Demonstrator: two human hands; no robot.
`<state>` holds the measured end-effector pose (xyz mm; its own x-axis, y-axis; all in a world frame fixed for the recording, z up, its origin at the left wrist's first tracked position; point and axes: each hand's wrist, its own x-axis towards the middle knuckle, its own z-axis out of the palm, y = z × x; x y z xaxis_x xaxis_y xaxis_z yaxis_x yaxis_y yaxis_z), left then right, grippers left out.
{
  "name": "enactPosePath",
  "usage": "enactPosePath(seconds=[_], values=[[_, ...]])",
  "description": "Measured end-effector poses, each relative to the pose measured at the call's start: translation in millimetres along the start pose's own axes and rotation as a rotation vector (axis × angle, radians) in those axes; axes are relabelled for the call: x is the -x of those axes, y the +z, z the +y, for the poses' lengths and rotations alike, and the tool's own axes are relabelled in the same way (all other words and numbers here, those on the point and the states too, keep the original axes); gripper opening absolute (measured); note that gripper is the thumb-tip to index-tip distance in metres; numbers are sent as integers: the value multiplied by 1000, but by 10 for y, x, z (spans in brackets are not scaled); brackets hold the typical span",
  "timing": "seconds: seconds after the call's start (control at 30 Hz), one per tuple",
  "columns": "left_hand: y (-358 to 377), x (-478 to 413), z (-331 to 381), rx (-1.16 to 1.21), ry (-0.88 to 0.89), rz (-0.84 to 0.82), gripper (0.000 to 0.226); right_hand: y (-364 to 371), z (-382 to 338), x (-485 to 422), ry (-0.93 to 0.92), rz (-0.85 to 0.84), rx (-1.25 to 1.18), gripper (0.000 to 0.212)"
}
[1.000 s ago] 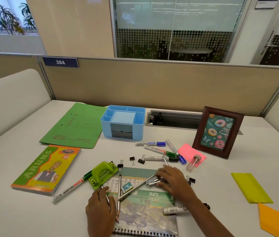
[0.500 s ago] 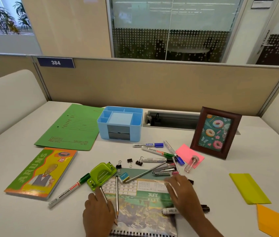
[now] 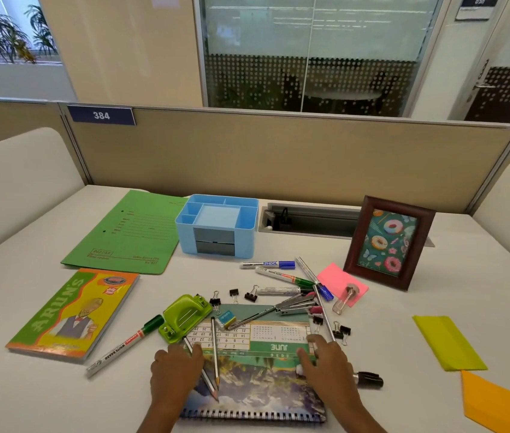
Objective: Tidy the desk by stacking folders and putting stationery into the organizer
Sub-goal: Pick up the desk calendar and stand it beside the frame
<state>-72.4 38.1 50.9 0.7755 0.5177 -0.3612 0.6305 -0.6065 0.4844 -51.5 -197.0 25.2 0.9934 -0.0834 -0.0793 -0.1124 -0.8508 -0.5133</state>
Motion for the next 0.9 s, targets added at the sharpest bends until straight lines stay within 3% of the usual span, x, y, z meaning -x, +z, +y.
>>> enactPosePath(seconds=[0.1,0.33,0.6,0.77,0.9], values=[[-41,23,70,-37,85,-23,22,-58,3,-105,63,-19,-98,34],[-1,-6,176,154,117,-96,16,-437,-78,-309,105,-61,-293,31],[-76,12,341,302,217,-185,27,-728,-87,-518,174,-110,-320,56],[-250,38,389,462,29,-368,27,-839,-26,-680,221,-107,-535,53],[-392,22,438,569,-70,-420,27,-833,18,-734,247,-121,-682,49]])
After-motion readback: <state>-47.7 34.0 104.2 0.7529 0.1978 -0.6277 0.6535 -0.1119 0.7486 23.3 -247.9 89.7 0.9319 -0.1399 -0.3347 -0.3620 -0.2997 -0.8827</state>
